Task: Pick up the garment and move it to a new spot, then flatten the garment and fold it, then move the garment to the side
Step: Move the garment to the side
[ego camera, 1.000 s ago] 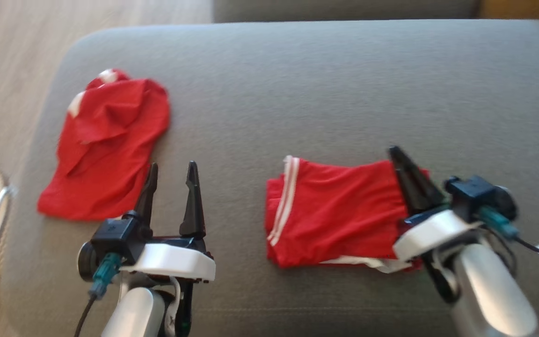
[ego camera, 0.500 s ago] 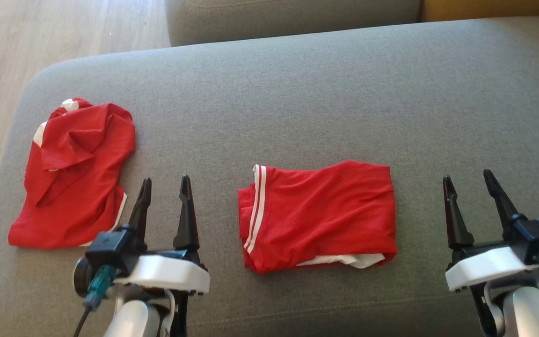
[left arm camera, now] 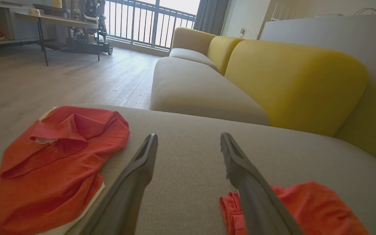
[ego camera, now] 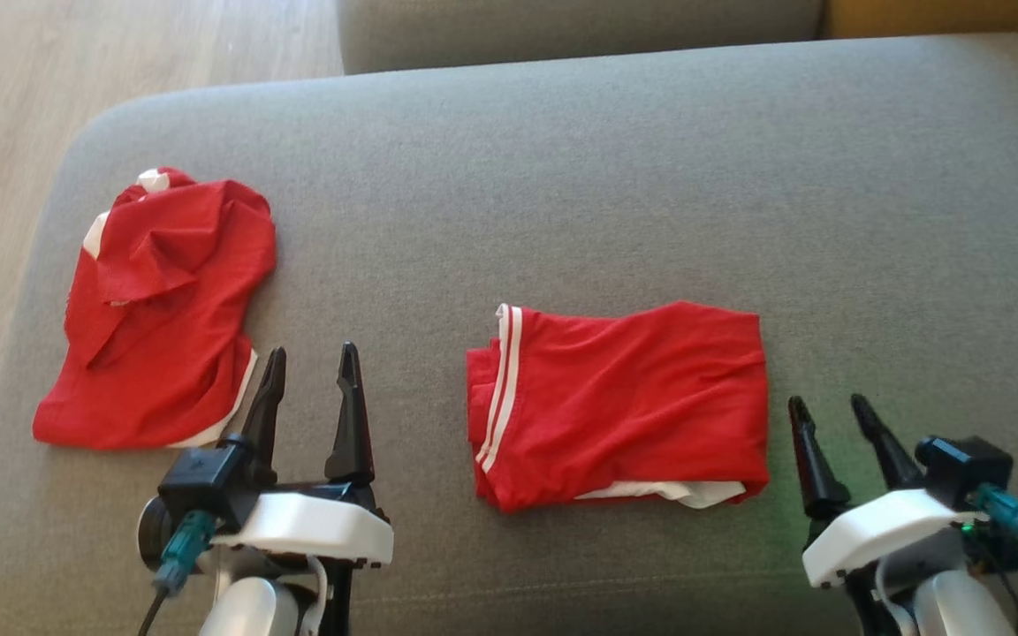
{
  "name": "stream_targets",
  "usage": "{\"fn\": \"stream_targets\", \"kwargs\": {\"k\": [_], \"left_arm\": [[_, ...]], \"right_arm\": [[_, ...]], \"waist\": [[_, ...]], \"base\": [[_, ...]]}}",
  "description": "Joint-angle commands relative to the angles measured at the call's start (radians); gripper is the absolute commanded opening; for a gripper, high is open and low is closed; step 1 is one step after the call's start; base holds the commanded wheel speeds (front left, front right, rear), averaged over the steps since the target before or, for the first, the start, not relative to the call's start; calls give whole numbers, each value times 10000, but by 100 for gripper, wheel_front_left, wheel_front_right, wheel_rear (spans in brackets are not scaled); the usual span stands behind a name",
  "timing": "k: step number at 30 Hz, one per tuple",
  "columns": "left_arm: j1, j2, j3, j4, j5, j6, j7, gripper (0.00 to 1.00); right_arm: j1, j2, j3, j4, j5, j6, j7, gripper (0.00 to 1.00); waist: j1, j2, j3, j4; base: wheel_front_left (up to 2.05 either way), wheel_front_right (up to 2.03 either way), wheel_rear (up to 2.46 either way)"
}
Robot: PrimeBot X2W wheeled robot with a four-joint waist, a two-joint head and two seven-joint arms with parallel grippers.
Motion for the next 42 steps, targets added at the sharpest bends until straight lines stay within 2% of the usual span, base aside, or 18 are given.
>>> {"fn": "stream_targets", "kwargs": {"k": [1,9,16,17,18,19,24,31,36,42], "left_arm": [[-449,22,312,-381,99,-69,-122,100],[-637,22,256,-376,209,-118,-122,100],[-904,22,155,-372,300,-141,-122,100],[-930,22,136,-369,310,-140,-122,100],[-954,22,123,-368,319,-138,-122,100],[-971,22,117,-365,327,-136,-122,100],[-1025,22,98,-375,347,-100,-122,100],[-1061,22,230,-395,511,-180,-122,100],[-1300,22,289,-457,902,-451,-122,100],[-1825,22,545,-441,1634,-1045,-122,100]], "right_arm": [[-435,-31,363,-70,305,-2,99,100],[-1150,-31,876,908,1369,-2,225,100],[-1810,-30,1244,1933,1257,-2,224,100],[-1884,-30,1332,2065,1194,-2,222,89],[-1956,-30,1424,2183,1097,-2,211,5],[-2022,-34,1487,2276,947,-2,140,0],[-2351,-256,1778,2610,-25,-2,-286,0],[-3125,-823,2457,2530,-1090,-2,-670,0],[-4131,-1838,3461,2625,-1277,-2,-565,0],[-6161,-3241,4372,3019,-548,-2,-479,0]], "waist": [[0,0,166,121],[0,0,610,361],[0,0,955,571],[0,0,985,597],[0,0,1009,617],[0,0,1029,632],[0,0,1127,649],[0,0,1322,103],[0,0,1781,-640],[0,0,2725,-1660]], "base": [[0,0,0],[0,0,0],[0,0,0],[0,0,0],[0,0,0],[0,0,0],[0,0,0],[0,0,0],[0,0,0],[0,0,0]]}}
